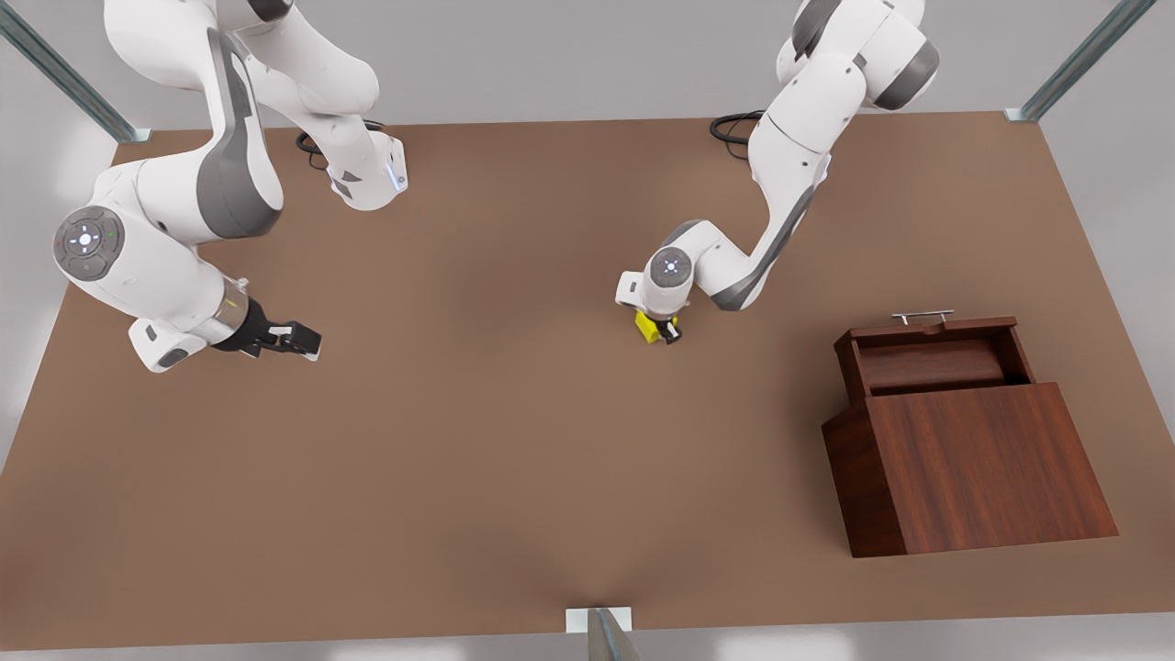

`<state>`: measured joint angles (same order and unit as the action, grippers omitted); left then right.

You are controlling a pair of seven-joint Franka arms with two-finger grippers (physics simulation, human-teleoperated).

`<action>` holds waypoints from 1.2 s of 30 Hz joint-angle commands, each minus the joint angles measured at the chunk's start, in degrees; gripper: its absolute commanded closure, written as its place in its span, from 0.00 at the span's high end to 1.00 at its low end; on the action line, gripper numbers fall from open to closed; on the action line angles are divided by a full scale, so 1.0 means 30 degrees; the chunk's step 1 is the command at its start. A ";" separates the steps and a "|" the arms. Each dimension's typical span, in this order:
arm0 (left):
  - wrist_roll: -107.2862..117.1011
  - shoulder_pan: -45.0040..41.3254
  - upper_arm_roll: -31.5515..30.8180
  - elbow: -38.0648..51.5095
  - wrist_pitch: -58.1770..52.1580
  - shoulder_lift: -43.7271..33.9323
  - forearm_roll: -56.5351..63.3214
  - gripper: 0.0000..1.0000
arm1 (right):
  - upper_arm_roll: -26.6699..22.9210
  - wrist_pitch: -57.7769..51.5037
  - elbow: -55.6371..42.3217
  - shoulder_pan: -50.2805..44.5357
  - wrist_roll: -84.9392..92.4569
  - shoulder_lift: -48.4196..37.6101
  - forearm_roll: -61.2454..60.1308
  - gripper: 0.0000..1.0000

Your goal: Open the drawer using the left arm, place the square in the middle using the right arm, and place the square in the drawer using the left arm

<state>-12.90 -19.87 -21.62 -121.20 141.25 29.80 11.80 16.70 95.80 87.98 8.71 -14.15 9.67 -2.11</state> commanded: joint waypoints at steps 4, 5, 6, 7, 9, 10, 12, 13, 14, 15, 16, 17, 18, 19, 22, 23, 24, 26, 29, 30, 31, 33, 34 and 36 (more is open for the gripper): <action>-0.0005 -0.0028 0.0000 0.0000 -0.0003 0.0000 -0.0006 0.72 | -0.0145 -0.0029 0.0000 0.0055 0.0265 -0.0030 -0.0205 1.00; -0.0005 -0.0028 0.0000 0.0000 -0.0003 0.0000 -0.0006 0.72 | -0.0145 -0.0029 0.0000 0.0055 0.0265 -0.0031 -0.0205 1.00; -0.0005 -0.0028 0.0000 0.0029 -0.0091 -0.0117 -0.0006 0.72 | -0.0145 -0.0029 0.0000 0.0113 0.0265 -0.0031 -0.0205 1.00; -0.0005 -0.0028 0.0000 0.0029 -0.0062 -0.0117 -0.0006 0.72 | -0.0145 -0.0029 0.0000 0.0113 0.0265 -0.0031 -0.0205 1.00; -0.0005 0.0001 0.0087 0.0029 -0.0150 -0.0205 -0.0036 0.73 | -0.0145 -0.0029 0.0029 0.0113 0.0265 -0.0031 -0.0205 1.00; 0.0024 0.0001 0.0234 0.0029 -0.0120 -0.0205 -0.0065 0.73 | -0.0145 0.0000 0.0029 0.0113 0.0265 -0.0031 -0.0205 1.00; 0.0053 0.0030 0.0264 0.0029 -0.0120 -0.0234 -0.0065 0.73 | -0.0145 -0.0029 0.0029 0.0113 0.0265 -0.0031 -0.0205 1.00; 0.0053 0.0030 0.0264 0.0029 -0.0091 -0.0234 -0.0065 0.73 | -0.0145 -0.0029 0.0029 0.0113 0.0265 -0.0001 -0.0205 1.00; 0.0053 0.0060 0.0264 0.0029 -0.0120 -0.0234 -0.0065 0.73 | -0.0145 -0.0029 0.0029 0.0113 0.0265 -0.0031 -0.0205 1.00; 0.0053 0.0060 0.0264 0.0029 -0.0179 -0.0264 -0.0065 0.73 | -0.0145 -0.0029 0.0029 0.0113 0.0265 -0.0031 -0.0205 1.00; 0.0024 0.0060 0.0264 0.0029 -0.0238 -0.0351 -0.0036 0.73 | -0.0145 -0.0029 0.0029 0.0113 0.0265 -0.0031 -0.0205 1.00; 0.0053 0.0089 0.0293 0.0029 -0.0326 -0.0615 -0.0036 0.73 | -0.0145 -0.0029 0.0029 0.0113 0.0265 -0.0031 -0.0205 1.00; 0.0053 0.0089 0.0293 0.0029 -0.0442 -0.0908 -0.0036 0.73 | -0.0145 -0.0029 0.0029 0.0084 0.0265 -0.0031 -0.0205 1.00; 0.0053 0.0089 0.0322 0.0029 -0.0531 -0.0996 -0.0036 0.73 | -0.0145 0.0000 0.0029 0.0084 0.0265 -0.0001 -0.0205 1.00; 0.0287 0.0089 0.0556 0.0117 -0.0998 -0.1844 -0.0123 0.73 | -0.0145 0.0000 0.0029 0.0113 0.0265 -0.0001 -0.0205 1.00; 0.0521 0.0176 0.0790 0.0234 -0.1731 -0.2518 -0.0182 0.73 | -0.0145 0.0000 0.0029 0.0113 0.0265 -0.0001 -0.0205 1.00; 0.1223 0.0469 0.0849 0.0263 -0.2403 -0.3572 -0.0270 0.73 | -0.0145 0.0000 0.0029 0.0084 0.0265 -0.0001 -0.0205 1.00; 0.3244 0.1816 0.0820 0.1405 -0.5655 -0.5126 -0.0299 0.73 | -0.0145 0.0000 0.0029 0.0084 0.0265 -0.0001 -0.0205 1.00; 0.4389 0.5682 0.0878 0.3251 -0.9816 -0.6679 -0.0329 0.74 | -0.0145 0.0000 0.0029 0.0113 0.0265 -0.0001 -0.0205 1.00; 0.4331 0.6679 0.1229 0.3369 -1.0198 -0.7294 -0.0358 0.74 | -0.0145 0.0000 0.0029 0.0113 0.0265 -0.0001 -0.0205 1.00; 0.4272 0.7354 0.1903 0.3428 -1.0697 -0.7734 -0.0358 0.74 | -0.0145 0.0000 0.0029 0.0084 0.0265 -0.0030 -0.0205 1.00; 0.3950 0.8672 0.2957 0.3662 -1.0726 -0.7706 -0.0329 0.74 | -0.0145 -0.0029 0.0029 0.0113 0.0294 -0.0031 -0.0205 1.00; 0.3950 0.8849 0.3687 0.3662 -1.0697 -0.7589 -0.0358 0.74 | -0.0145 -0.0029 0.0029 0.0113 0.0294 -0.0031 -0.0205 1.00; 0.3950 1.0137 0.4102 0.3662 -1.0316 -0.7178 -0.0358 0.74 | -0.0145 -0.0088 0.0029 0.0113 0.0294 -0.0031 -0.0205 1.00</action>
<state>-1.06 11.81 -9.31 -110.22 110.41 8.66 10.80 16.25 95.56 88.12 9.06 -13.27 9.58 -2.72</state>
